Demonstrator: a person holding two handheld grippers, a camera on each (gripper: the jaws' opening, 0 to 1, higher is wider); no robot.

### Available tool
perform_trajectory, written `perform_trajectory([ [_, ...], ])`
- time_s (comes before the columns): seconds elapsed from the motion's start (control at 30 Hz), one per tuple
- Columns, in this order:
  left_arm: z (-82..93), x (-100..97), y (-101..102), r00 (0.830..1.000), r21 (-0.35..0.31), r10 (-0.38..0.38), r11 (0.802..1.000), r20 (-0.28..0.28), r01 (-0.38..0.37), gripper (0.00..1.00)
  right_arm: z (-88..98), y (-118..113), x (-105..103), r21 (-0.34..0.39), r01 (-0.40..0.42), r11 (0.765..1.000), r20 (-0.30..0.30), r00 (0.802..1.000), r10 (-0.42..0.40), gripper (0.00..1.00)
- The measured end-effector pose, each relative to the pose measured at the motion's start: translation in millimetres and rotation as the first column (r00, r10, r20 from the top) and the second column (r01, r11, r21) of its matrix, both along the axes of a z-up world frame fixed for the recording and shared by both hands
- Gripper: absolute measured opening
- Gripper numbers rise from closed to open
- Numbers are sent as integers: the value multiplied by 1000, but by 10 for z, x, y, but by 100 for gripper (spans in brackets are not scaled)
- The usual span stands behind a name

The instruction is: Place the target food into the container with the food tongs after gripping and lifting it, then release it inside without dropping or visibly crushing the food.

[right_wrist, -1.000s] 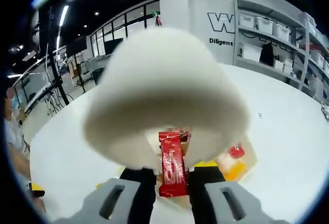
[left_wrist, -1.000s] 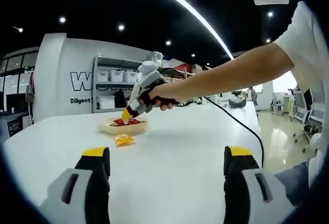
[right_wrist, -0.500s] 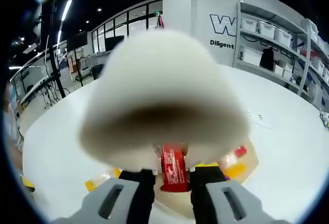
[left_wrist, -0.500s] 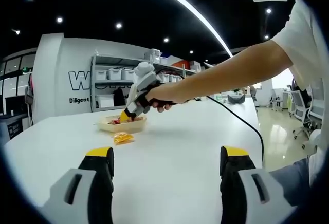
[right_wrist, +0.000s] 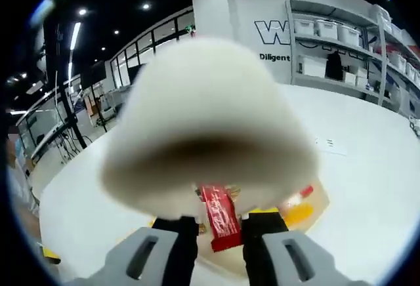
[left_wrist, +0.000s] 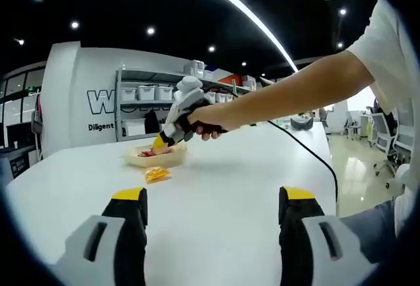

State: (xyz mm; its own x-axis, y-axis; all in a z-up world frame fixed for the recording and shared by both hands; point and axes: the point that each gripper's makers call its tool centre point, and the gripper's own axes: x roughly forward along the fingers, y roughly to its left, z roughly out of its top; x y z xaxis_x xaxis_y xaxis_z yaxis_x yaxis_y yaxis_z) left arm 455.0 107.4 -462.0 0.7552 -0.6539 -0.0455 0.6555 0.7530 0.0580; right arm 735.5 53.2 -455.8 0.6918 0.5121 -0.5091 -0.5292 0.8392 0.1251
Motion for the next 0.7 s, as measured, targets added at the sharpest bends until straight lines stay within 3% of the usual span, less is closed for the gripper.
perform_trajectory([
  [0.53, -17, 25, 18, 1000, 10, 9, 1000, -2, -9, 80, 200, 219, -493, 70, -72, 995, -1, 997, 72, 19],
  [0.7, -33, 42, 26, 1000, 5, 12, 1000, -16, -12, 79, 131, 358, -688, 108, -102, 989, -33, 994, 106, 19],
])
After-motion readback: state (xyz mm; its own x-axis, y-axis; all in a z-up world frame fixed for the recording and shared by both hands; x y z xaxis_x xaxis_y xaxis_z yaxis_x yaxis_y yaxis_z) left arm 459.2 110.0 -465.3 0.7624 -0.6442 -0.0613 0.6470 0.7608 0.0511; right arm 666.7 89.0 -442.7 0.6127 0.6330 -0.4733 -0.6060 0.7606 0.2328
